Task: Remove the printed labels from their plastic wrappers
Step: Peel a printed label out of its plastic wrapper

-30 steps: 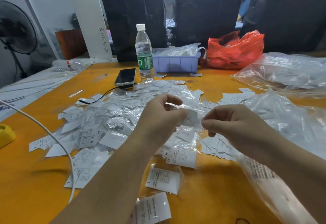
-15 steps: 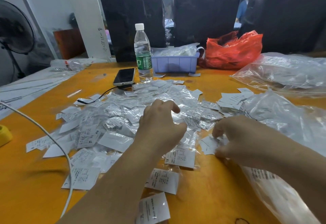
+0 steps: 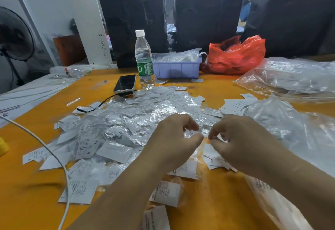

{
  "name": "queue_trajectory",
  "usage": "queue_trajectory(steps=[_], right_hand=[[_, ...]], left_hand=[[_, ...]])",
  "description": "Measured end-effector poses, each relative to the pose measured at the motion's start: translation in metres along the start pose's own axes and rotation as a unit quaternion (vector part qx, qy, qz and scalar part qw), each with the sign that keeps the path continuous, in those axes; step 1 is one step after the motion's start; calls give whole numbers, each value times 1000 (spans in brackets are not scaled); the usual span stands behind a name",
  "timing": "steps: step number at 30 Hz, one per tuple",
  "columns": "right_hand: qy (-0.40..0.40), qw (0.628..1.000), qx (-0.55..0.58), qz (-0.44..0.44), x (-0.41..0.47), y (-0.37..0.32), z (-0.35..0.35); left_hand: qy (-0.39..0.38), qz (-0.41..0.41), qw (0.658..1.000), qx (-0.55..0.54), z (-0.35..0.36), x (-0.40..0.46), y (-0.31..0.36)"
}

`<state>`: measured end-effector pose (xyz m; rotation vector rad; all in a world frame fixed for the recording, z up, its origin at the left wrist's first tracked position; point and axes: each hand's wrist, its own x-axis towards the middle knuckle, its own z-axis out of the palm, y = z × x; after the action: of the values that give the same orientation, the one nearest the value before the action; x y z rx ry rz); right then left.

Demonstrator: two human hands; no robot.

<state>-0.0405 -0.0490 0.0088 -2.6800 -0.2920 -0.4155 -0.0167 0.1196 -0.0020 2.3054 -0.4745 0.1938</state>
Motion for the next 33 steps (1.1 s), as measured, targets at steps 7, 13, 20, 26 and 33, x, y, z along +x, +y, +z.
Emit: queue_trajectory(steps=[7,13,20,26,33], right_hand=[[84,973,212,-26,1,-2,-4],[19,887,461,25,2,-9,-12],[-90,776,609,141,8,-12,-10],[-84,738,657,128,6,-7,-6],[-61,716,684,124,6,-7,-1]], left_hand=[[-33,19,999,-32,1,-1,3],[-53,-6,974,-219,-9,3,4],[12,-26,969,-245,-9,4,3],[73,-12,981,-181,-8,2,4],[44,41,991,-118,-5,-3,10]])
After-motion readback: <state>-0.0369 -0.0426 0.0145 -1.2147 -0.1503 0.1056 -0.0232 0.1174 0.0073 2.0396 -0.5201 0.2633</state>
